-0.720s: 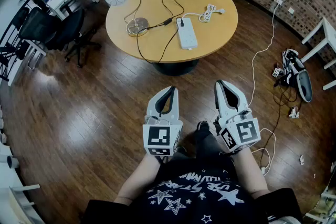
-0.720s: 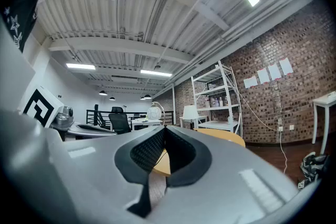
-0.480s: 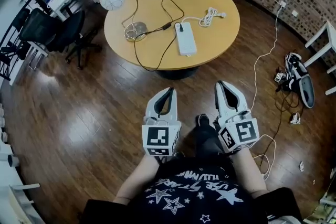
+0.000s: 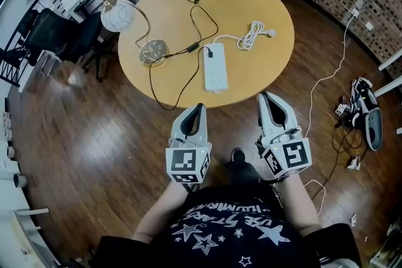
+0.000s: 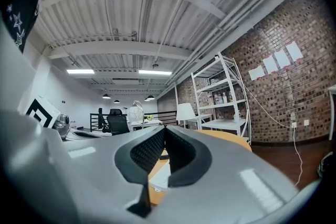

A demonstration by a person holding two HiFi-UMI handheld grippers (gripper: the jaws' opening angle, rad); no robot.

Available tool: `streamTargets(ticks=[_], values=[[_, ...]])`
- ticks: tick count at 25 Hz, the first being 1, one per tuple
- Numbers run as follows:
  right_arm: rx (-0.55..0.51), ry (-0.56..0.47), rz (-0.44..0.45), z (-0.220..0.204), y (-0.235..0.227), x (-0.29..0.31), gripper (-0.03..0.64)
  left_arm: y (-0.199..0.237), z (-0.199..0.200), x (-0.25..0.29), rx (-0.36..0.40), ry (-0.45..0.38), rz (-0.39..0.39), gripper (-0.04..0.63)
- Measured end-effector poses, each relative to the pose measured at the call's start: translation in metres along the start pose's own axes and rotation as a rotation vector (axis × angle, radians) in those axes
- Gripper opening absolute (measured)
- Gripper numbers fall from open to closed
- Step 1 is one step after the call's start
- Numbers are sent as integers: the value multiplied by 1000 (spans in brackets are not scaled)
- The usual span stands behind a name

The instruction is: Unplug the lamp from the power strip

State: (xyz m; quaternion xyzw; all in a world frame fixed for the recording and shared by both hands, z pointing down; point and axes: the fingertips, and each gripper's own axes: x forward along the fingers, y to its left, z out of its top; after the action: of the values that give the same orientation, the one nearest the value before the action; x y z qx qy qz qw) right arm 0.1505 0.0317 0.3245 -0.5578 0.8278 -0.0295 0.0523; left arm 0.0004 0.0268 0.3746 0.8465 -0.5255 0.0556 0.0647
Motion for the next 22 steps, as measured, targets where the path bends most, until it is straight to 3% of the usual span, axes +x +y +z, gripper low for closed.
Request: streamTargets(ticks=[8,16,22], values=[[49,37,83,-15,-49,48,8,-1,-12,76,69,73,77,5],[81,98,118,-38,-62,75,8,6,-42,112,91,131,75,5],[67,142,97,-59,-65,94,8,16,-70,137,48,180,60,5]])
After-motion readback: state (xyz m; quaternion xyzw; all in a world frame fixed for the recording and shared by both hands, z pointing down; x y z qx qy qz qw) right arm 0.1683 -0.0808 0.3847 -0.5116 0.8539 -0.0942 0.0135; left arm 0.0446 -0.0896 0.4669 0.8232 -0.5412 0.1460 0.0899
